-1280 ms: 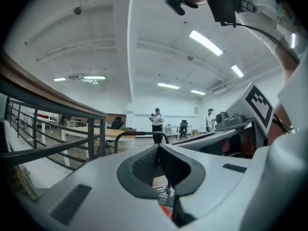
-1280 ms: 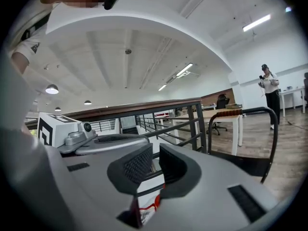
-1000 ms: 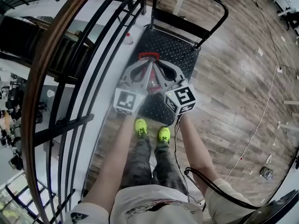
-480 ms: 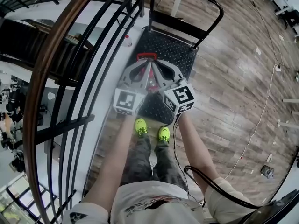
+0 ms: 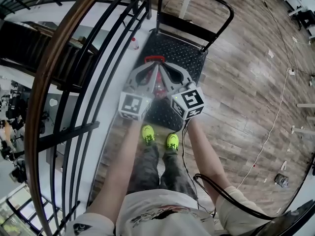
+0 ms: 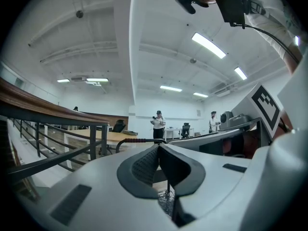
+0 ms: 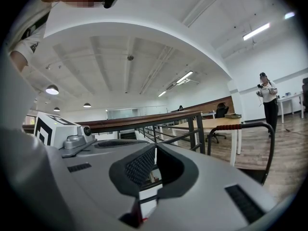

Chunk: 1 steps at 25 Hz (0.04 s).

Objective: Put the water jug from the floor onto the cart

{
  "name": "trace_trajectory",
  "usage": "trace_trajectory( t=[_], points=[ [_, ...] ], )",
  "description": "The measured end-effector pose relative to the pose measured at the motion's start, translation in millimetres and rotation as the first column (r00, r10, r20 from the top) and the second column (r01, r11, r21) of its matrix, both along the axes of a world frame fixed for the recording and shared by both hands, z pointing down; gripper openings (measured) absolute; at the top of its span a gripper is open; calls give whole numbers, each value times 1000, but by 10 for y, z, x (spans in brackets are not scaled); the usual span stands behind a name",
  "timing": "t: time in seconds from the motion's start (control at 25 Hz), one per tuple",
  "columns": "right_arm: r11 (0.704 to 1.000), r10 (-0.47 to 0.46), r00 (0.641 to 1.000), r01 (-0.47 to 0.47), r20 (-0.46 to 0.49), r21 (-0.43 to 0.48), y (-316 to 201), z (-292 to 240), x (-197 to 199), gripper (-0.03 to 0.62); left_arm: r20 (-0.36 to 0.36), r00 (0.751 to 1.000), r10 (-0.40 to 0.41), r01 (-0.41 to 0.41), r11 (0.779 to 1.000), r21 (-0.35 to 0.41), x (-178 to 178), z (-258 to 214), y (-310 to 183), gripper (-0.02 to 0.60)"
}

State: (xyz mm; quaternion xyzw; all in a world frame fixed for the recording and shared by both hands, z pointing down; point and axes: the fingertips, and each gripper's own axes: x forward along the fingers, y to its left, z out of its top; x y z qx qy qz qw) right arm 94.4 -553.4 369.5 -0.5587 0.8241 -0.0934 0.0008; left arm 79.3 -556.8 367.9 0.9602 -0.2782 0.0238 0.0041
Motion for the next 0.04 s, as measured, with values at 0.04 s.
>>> trace_trajectory(
  t=[0.04],
  points=[
    [1000, 2, 1000, -2, -1, 0, -2, -10, -3, 26, 1, 1000, 1, -1, 1000, 2, -5, -9, -4, 11]
  ],
)
